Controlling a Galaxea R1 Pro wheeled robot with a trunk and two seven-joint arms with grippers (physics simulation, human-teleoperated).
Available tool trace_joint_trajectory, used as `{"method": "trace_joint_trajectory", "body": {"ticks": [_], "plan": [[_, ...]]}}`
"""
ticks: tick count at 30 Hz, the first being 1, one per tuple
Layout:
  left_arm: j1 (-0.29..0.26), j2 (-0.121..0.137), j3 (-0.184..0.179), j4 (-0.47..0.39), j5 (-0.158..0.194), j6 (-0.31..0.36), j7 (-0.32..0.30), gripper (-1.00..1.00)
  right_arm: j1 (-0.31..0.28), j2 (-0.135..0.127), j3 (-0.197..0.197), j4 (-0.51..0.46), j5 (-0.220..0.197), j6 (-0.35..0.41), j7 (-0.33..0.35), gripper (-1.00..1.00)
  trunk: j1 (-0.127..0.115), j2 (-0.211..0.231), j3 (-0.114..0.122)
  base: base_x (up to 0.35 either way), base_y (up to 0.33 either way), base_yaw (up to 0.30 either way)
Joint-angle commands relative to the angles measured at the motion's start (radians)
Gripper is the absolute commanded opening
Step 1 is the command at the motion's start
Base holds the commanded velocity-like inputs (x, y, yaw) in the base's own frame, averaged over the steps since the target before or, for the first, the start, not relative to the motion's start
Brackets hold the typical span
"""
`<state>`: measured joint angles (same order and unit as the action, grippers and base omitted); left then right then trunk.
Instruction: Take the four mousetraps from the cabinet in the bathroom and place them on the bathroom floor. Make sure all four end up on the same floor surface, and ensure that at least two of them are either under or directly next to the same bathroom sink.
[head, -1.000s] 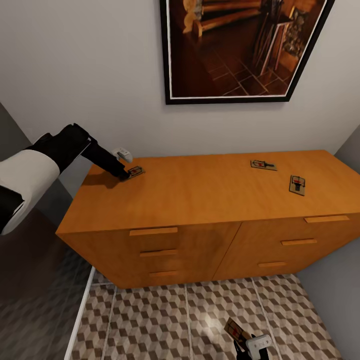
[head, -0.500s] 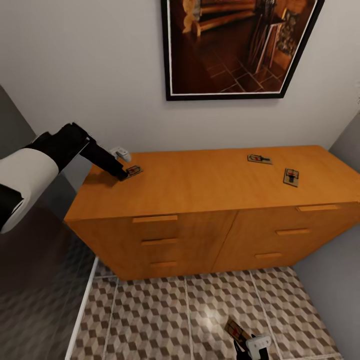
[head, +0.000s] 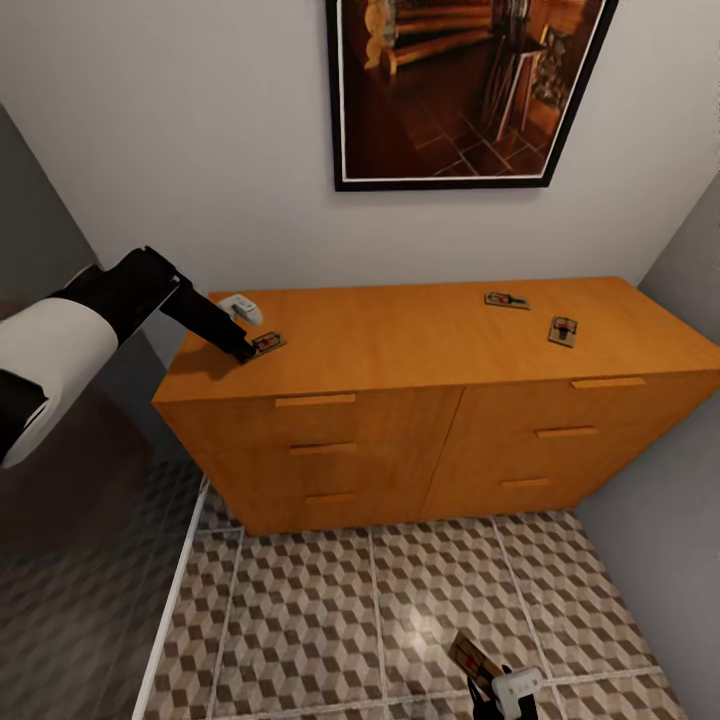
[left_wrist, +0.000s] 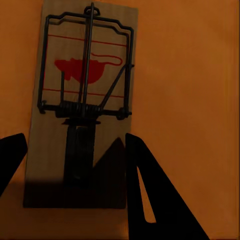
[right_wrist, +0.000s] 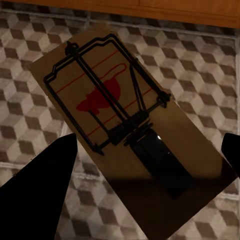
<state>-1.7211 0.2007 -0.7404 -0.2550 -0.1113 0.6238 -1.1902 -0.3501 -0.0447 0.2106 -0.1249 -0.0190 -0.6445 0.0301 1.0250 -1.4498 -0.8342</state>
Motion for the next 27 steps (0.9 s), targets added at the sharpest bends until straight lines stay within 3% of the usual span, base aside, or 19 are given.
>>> {"method": "trace_joint_trajectory", "body": {"ticks": [1, 27], "plan": [[0.020, 0.000, -0.013, -0.001, -0.014, 0.011, -0.006, -1.00, 0.000, -0.001, 0.001, 0.001, -0.002, -0.007, 0.004, -1.00, 0.000, 0.000, 0.001, -0.009, 0.000, 0.000], [0.031, 0.001, -0.013, -0.001, -0.015, 0.011, -0.005, -1.00, 0.000, -0.001, 0.001, 0.001, -0.002, -0.011, 0.004, -1.00, 0.000, 0.000, 0.043, -0.001, 0.000, 0.000]]}}
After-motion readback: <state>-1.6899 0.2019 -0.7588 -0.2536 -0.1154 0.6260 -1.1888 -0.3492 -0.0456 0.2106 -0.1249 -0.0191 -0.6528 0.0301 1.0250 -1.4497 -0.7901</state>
